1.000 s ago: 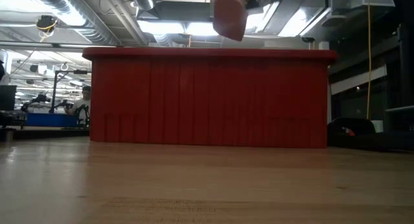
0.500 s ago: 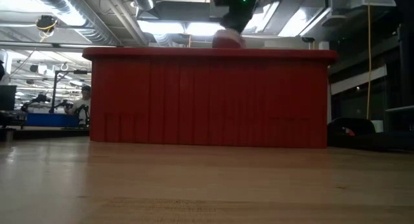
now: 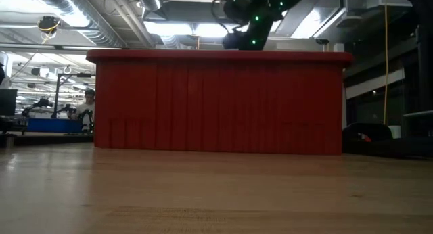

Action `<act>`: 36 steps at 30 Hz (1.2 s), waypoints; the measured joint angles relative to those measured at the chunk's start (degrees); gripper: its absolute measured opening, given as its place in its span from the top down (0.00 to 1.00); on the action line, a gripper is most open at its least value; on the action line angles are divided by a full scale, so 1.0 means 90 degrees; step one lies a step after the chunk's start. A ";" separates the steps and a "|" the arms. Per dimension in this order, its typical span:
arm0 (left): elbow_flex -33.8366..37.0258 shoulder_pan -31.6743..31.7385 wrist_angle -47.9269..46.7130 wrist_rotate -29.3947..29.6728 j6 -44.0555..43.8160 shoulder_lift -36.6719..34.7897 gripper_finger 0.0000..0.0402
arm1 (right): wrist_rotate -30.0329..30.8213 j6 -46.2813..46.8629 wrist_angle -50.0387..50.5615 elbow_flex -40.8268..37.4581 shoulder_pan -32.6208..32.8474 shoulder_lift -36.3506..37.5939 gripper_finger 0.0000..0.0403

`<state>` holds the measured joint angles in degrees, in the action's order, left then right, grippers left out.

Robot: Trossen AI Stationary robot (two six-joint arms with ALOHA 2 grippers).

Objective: Pick and place slides into bin
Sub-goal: Put the pink slide into the bin

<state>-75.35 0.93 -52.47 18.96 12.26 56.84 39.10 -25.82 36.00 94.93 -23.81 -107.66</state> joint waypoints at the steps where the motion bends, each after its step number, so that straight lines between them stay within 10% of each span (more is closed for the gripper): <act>1: 0.0000 0.0000 0.0000 0.0000 0.0032 0.0000 0.64 | -0.0069 -0.0002 -0.0011 -0.0085 -0.0045 0.0000 0.97; 36: 0.0000 0.0000 0.0041 0.0505 0.0220 0.0000 0.64 | -0.1034 -0.1137 -0.2511 -0.2056 -0.0802 0.0000 0.97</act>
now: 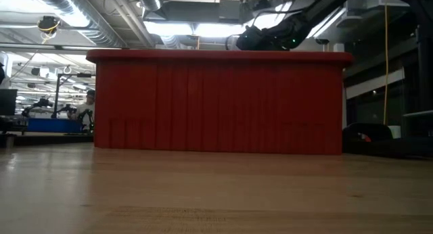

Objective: Pick and place slides into bin
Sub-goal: Put the pink slide into the bin

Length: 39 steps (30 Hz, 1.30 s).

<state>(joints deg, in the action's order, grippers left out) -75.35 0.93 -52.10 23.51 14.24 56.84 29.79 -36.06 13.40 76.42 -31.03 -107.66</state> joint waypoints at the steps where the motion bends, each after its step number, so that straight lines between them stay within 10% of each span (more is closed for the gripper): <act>1: 0.0000 0.0000 0.0000 0.0000 0.0000 0.0000 0.64 | -0.0002 0.0000 0.0002 0.0000 0.0000 0.0000 0.97; 39: 0.0000 0.0000 0.0002 -0.0075 -0.0282 0.0005 0.64 | -0.0523 0.0001 0.0299 -0.0007 -0.0197 -0.0413 0.97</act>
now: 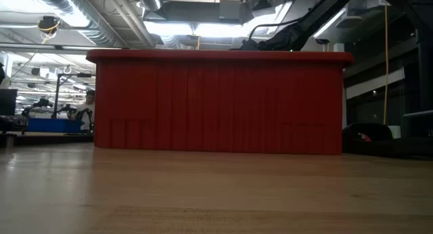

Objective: Pick and place slides into bin
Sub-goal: Put the pink slide into the bin

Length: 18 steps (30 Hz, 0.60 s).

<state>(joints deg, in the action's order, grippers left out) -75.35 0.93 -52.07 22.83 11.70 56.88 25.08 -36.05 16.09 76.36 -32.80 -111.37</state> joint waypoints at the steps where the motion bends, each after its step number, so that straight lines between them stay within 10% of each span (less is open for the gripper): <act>1: 0.0000 0.0000 -0.0002 0.0000 0.0002 0.0000 0.64 | 0.0000 0.0006 0.0001 0.0000 0.0000 0.0000 0.96; 18: 0.0000 0.0000 -0.0002 0.0000 0.0000 0.0002 0.64 | -0.0025 0.0386 -0.0002 0.0002 -0.0005 0.0000 0.78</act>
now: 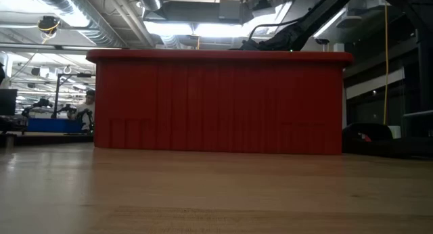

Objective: Pick and place slides into bin
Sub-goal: Put the pink slide into the bin, then put the bottom black slide into the bin

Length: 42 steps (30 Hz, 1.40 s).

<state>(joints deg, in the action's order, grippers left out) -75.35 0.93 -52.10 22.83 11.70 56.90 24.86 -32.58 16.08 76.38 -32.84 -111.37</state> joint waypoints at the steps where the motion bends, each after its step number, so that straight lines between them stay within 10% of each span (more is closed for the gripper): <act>1: 0.0000 0.0000 0.0002 0.0000 0.0000 0.0000 0.64 | 0.0000 -0.0004 0.0000 0.0000 0.0000 0.0000 0.77; 23: 0.0000 0.0000 -0.0002 0.0000 0.0168 0.0000 0.64 | 0.0364 0.0070 0.0583 0.0433 0.0281 0.0000 0.54; 42: 0.0000 -0.0002 -0.0053 -0.0537 0.0122 0.0000 0.64 | 0.0342 0.1165 0.3010 0.2828 0.0967 0.0002 0.77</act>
<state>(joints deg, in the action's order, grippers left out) -75.35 0.91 -52.58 18.00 12.80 56.90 27.94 -22.10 43.17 101.83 -24.14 -111.35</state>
